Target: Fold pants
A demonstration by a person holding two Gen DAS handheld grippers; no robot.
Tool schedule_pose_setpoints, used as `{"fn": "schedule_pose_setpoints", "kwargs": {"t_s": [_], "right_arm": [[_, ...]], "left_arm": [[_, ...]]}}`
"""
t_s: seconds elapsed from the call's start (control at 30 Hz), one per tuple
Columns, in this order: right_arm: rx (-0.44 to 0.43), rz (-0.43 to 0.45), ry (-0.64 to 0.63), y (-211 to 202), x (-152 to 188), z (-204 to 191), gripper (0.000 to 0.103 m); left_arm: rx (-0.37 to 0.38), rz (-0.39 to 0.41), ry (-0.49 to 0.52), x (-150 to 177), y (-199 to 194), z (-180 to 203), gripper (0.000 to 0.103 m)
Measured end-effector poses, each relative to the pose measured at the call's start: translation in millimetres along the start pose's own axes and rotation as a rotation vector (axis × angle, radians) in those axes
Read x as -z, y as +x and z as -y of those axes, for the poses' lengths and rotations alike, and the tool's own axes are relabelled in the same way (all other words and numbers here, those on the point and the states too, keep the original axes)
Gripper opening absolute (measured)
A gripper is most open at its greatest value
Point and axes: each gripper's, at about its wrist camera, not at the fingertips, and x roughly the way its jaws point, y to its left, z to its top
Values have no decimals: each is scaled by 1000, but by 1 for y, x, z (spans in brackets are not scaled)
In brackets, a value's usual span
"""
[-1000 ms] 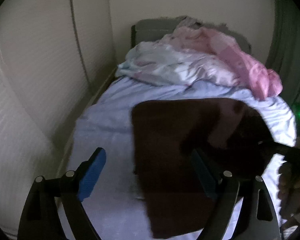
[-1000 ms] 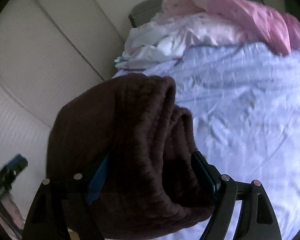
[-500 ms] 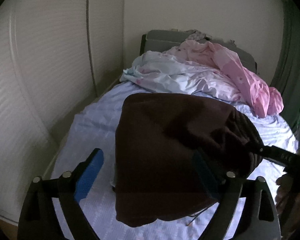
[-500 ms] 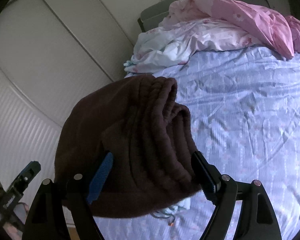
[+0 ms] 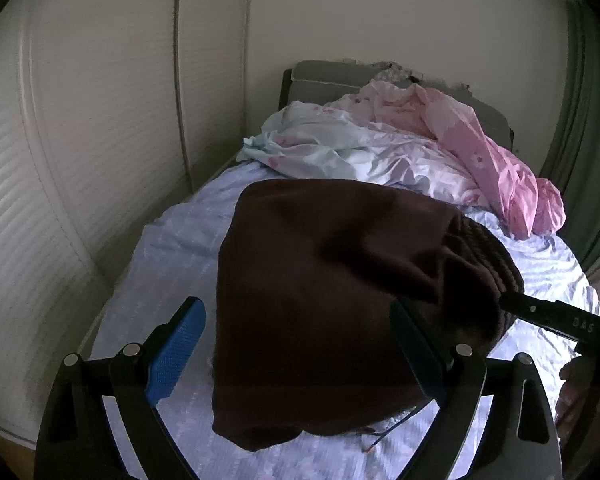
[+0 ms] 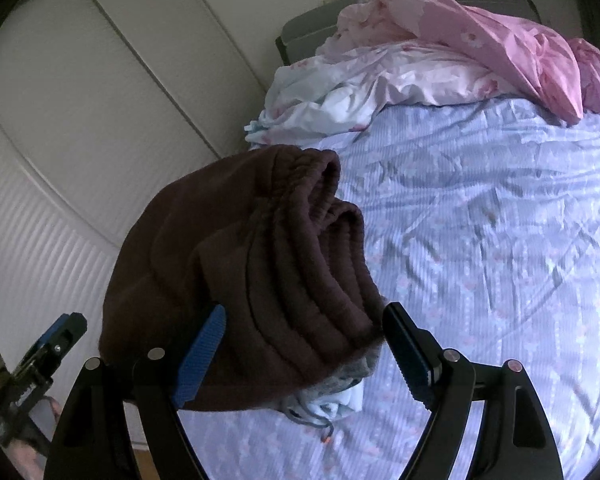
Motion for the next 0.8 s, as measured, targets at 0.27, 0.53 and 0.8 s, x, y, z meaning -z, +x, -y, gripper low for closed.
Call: {"fn": "schedule_pose_setpoints", "kwargs": {"t_s": [0.27,0.53,0.8], "right_arm": [[34,-10,-71,23,-6,-3,66],[-35,-91,-124,43,9,-7,48],[-109,-126,-218,41,32,-29,12]], "left_arm": [[-11,-163,-100,7,59,-24,90],[169,-221,-349,45,91,-71,60],[172,-239,-383,55,87,-76,44]]}}
